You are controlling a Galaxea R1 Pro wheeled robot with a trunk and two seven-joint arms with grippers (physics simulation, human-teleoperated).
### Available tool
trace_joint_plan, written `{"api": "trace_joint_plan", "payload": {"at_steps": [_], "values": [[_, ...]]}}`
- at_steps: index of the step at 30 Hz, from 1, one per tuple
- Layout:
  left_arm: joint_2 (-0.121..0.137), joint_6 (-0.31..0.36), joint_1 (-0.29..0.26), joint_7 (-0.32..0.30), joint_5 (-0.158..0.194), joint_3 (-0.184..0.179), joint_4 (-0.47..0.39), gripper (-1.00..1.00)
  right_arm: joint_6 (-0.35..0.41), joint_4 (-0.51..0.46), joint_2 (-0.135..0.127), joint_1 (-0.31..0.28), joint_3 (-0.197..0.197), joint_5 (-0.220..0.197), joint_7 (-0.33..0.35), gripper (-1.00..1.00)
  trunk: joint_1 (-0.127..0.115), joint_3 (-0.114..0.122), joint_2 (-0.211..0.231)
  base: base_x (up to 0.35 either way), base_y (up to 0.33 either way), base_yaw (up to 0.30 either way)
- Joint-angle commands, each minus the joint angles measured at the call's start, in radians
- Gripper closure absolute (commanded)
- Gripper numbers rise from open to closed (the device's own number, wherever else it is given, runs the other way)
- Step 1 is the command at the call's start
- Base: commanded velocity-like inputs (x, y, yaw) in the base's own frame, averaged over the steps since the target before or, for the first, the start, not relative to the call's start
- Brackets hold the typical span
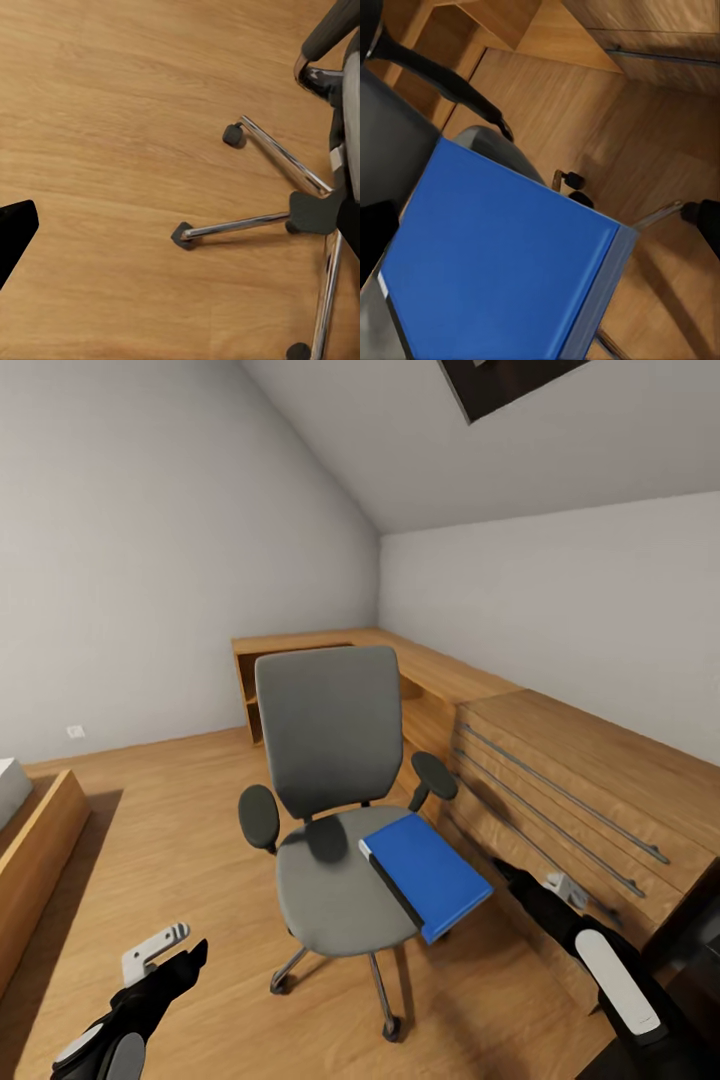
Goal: In the bedroom, organize the workspace by keeping the computer under the desk, ensuring the monitor is on the desk, placing the keyboard on the desk next to the monitor, placing the mouse on the desk next to the keyboard, moving the folder from the swivel chair onto the desk next to the mouse, stacking the notebook on top of the folder with the pen on top of the notebook, and positioning the swivel chair next to the desk.
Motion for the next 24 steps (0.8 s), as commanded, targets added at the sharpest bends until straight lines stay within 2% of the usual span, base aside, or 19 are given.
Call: {"api": "trace_joint_plan", "payload": {"at_steps": [1, 16, 21, 24], "values": [[-0.001, 0.004, 0.0, 0.007, 0.011, 0.0, -0.002, -1.0, 0.001, -0.001, -0.001, 0.0, 0.0, -0.008, -0.003, -1.0, 0.004, -0.004, -0.008, 0.0, 0.0, 0.0], [-0.001, 0.005, 0.0, 0.007, 0.011, -0.003, -0.002, -1.0, 0.012, -0.001, -0.002, 0.0, -0.002, -0.008, 0.001, -1.0, 0.061, -0.051, -0.113, 0.0, 0.0, 0.0], [-0.001, 0.005, -0.001, 0.007, 0.011, -0.003, -0.002, -1.0, 0.016, 0.025, -0.014, 0.002, -0.002, -0.01, 0.061, -1.0, 0.081, -0.067, -0.148, 0.0, 0.0, 0.0], [-0.001, 0.005, -0.001, 0.007, 0.011, -0.003, -0.002, -1.0, 0.022, 0.046, -0.026, 0.003, -0.002, -0.027, 0.11, -1.0, 0.092, -0.076, -0.169, 0.0, 0.0, 0.0]]}}
